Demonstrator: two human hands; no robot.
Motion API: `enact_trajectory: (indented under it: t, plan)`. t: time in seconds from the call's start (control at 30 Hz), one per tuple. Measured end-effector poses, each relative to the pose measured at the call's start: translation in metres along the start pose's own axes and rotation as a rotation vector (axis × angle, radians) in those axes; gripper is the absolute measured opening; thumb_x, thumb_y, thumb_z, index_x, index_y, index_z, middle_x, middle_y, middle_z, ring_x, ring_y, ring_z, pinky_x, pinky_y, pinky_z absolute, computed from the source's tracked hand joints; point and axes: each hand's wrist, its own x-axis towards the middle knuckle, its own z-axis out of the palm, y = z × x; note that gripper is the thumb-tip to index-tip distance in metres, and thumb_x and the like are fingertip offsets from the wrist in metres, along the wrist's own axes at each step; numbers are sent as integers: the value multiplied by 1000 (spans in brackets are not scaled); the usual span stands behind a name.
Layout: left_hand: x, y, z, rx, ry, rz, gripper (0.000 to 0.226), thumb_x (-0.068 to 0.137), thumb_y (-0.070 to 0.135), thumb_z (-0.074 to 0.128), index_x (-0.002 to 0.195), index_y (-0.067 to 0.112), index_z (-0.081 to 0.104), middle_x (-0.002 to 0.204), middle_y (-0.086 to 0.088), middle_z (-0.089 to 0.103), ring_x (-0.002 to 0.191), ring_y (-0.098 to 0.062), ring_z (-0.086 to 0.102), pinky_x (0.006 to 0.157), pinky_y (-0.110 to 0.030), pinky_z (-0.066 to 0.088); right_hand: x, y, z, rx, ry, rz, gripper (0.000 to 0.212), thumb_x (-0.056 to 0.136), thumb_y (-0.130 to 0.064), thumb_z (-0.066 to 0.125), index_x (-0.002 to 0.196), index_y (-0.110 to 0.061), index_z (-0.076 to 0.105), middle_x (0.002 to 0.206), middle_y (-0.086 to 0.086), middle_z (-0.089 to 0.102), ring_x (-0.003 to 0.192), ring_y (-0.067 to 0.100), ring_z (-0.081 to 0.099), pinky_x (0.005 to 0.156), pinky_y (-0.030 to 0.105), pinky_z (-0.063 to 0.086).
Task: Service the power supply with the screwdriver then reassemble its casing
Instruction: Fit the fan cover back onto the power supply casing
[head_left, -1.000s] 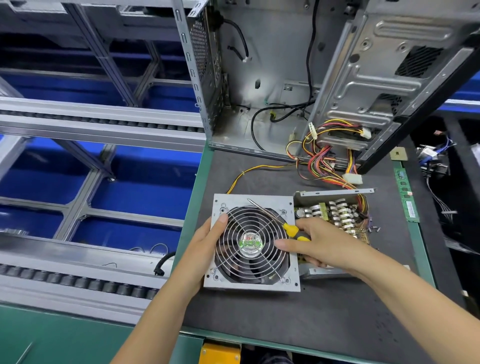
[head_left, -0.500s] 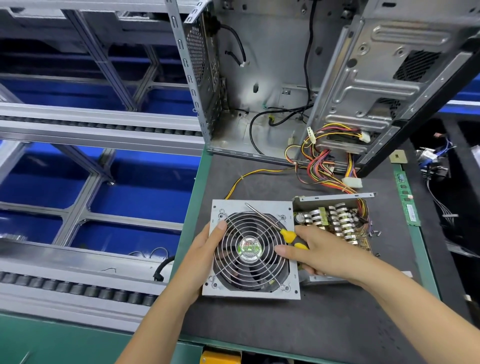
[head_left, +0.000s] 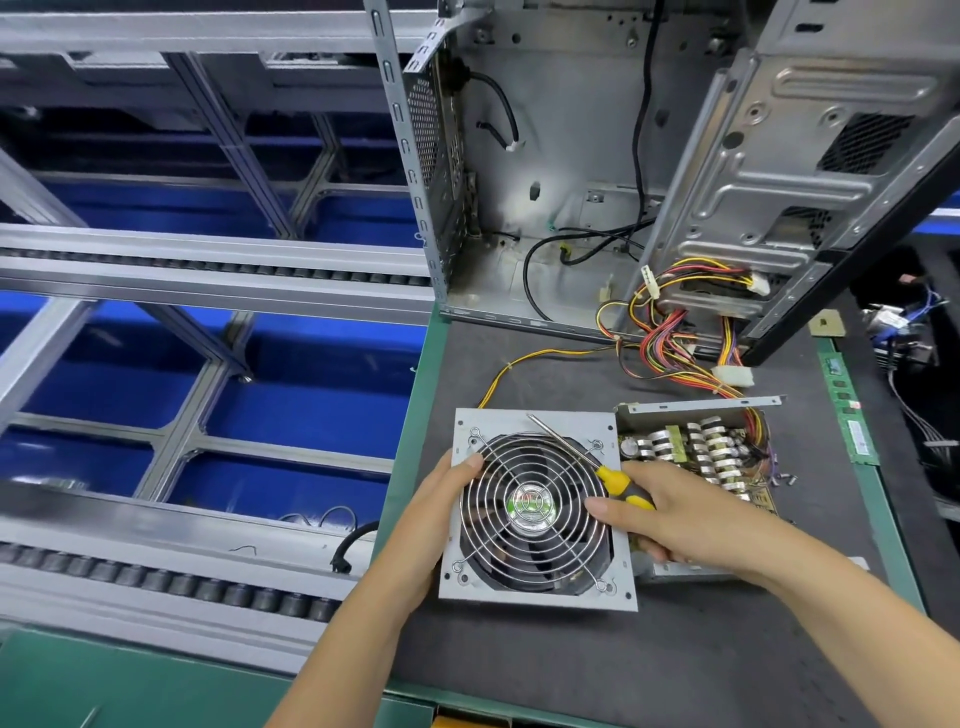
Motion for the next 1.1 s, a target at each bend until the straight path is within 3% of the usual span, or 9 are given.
enact_trajectory:
  t: [0.13, 0.23, 0.3, 0.4, 0.47, 0.53, 0.7, 0.83, 1.1]
  plan:
    - [1, 0, 0, -54, -2, -6, 36, 89, 38, 57, 121, 26, 65, 120, -2, 70, 113, -21, 65, 97, -40, 47, -3, -4, 2, -56, 122, 6, 27, 87, -45, 60, 100, -22, 53, 64, -13, 54, 54, 5, 53, 49, 10, 37]
    - [2, 2, 2, -30, 44, -22, 26, 96, 34, 50, 112, 30, 69, 114, 1, 72, 107, -17, 68, 87, -33, 50, -11, -8, 2, -562, 560, -63, 30, 82, -46, 67, 104, -28, 58, 81, -10, 62, 83, 13, 61, 66, 26, 46]
    - [1, 5, 5, -25, 77, -38, 26, 96, 33, 49, 112, 26, 68, 110, 0, 74, 103, -18, 70, 86, -33, 51, -15, -16, 6, -691, 743, -305, 23, 76, -41, 75, 91, -27, 64, 74, -9, 63, 73, 18, 61, 56, 29, 42]
    - [1, 8, 9, -35, 74, -23, 31, 96, 27, 47, 115, 12, 66, 107, -8, 74, 99, -21, 70, 86, -33, 52, -10, -34, 19, -666, 515, -452, 34, 74, -54, 71, 100, -33, 66, 88, -12, 58, 79, 13, 59, 63, 31, 46]
    - [0, 9, 11, -70, 57, 1, 26, 95, 22, 47, 104, 8, 67, 92, -9, 76, 82, -18, 73, 70, -26, 56, 0, -40, 28, -727, 356, -409, 50, 74, -64, 64, 117, -39, 58, 103, -14, 53, 89, 12, 57, 72, 31, 46]
    - [0, 11, 12, -79, 51, 9, 22, 96, 21, 47, 98, 10, 66, 79, -5, 75, 68, -15, 72, 55, -21, 54, 8, -41, 34, -820, 311, -382, 57, 74, -66, 62, 124, -41, 51, 109, -14, 47, 88, 13, 58, 71, 30, 45]
    - [-1, 10, 9, -108, 72, -26, 36, 99, 40, 44, 96, 16, 71, 80, -4, 77, 69, -14, 73, 49, -18, 52, 14, -39, 35, -899, 268, -373, 54, 76, -65, 60, 122, -40, 48, 107, -14, 41, 84, 16, 57, 64, 30, 40]
    - [0, 8, 7, -114, 49, 4, 30, 100, 40, 43, 92, 25, 67, 71, 11, 75, 64, -1, 70, 45, -11, 48, 14, -45, 32, -949, 229, -378, 40, 85, -58, 55, 120, -41, 48, 108, -13, 39, 88, 18, 59, 66, 32, 44]
    - [3, 6, 6, -98, 81, -8, 37, 97, 48, 46, 113, 24, 68, 99, 0, 76, 86, -9, 72, 63, -20, 53, 16, -59, 28, -1047, 155, -384, 38, 82, -49, 58, 118, -41, 47, 116, -9, 39, 80, 19, 56, 66, 31, 43]
